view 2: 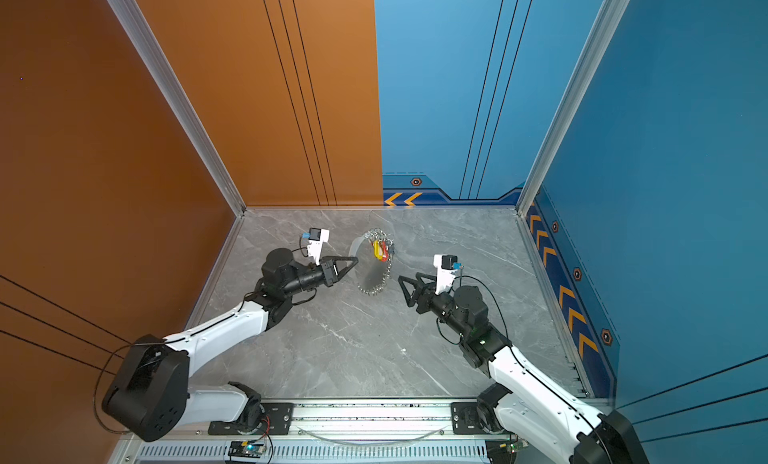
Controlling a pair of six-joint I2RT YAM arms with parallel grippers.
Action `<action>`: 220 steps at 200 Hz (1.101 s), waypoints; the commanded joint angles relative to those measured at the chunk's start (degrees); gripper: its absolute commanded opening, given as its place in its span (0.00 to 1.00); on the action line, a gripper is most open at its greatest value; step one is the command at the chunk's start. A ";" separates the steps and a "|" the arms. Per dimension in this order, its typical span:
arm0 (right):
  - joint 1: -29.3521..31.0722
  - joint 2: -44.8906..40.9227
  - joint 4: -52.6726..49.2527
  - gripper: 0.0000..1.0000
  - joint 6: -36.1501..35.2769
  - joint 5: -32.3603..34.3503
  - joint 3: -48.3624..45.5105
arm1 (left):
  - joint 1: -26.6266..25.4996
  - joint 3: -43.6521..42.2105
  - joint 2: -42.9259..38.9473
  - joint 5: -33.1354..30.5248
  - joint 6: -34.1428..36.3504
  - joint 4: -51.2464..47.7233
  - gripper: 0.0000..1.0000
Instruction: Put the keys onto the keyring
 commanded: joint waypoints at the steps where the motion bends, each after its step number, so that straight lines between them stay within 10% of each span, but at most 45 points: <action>1: -1.18 -2.94 -17.23 0.76 -6.40 9.59 2.62 | -9.41 16.58 1.49 -29.87 28.26 -38.77 0.00; 38: -2.40 -5.04 -21.15 0.77 -7.62 12.08 3.22 | -19.94 35.91 13.84 -53.38 47.84 -62.14 0.00; 75: -2.62 -5.79 -20.23 0.77 -6.23 12.25 1.72 | -15.00 45.97 22.78 -60.87 48.07 -78.23 0.00; 138: -3.05 -5.92 -19.76 0.78 -5.91 10.97 0.89 | -17.69 48.42 20.99 -56.46 53.49 -85.79 0.00; 220: -3.32 -4.79 -18.78 0.78 -5.38 10.62 0.50 | -12.56 57.46 21.26 -18.17 46.23 -93.11 0.00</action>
